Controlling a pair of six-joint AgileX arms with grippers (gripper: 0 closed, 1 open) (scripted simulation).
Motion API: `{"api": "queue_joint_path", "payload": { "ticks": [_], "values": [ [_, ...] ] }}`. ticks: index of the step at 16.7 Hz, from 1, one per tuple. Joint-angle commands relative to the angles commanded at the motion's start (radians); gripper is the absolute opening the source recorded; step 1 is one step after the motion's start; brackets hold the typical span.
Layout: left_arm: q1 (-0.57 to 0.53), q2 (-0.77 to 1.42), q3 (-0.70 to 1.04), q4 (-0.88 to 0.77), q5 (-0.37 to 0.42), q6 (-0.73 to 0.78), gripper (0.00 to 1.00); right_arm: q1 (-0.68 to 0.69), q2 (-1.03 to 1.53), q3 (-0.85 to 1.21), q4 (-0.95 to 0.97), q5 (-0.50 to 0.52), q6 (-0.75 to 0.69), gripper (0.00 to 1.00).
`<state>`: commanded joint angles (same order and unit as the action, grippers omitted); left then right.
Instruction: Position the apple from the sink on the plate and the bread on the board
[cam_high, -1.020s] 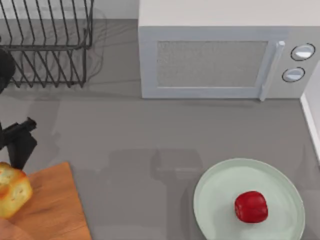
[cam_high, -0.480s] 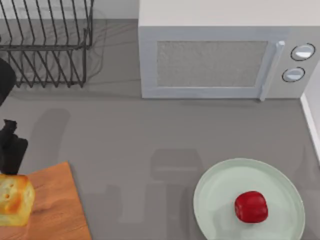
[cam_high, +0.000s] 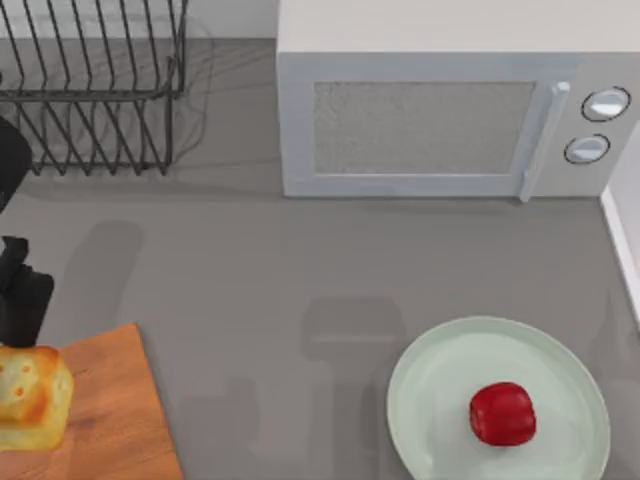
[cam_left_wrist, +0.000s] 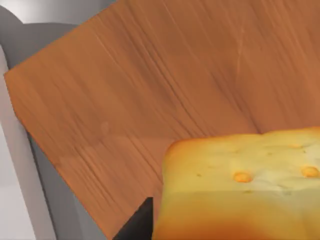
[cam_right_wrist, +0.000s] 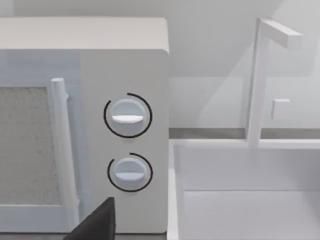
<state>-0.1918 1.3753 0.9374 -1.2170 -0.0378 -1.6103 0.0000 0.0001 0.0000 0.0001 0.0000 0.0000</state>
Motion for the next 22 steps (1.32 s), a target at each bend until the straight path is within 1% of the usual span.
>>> {"api": "queue_joint_path", "payload": {
  "ticks": [3, 15, 19, 22],
  "values": [
    [0.004, 0.006, -0.004, 0.009, 0.0, 0.003, 0.0, 0.0, 0.0, 0.0, 0.0, 0.0, 0.0, 1.0],
    [-0.005, 0.044, -0.143, 0.189, 0.0, -0.005, 0.0, 0.0, 0.0, 0.0, 0.0, 0.0, 0.0, 1.0],
    [-0.005, 0.046, -0.148, 0.194, 0.0, -0.005, 0.0, 0.0, 0.0, 0.0, 0.0, 0.0, 0.0, 1.0],
    [-0.005, 0.046, -0.148, 0.194, 0.0, -0.005, 0.23, 0.0, 0.0, 0.0, 0.0, 0.0, 0.0, 1.0]
  ]
}}
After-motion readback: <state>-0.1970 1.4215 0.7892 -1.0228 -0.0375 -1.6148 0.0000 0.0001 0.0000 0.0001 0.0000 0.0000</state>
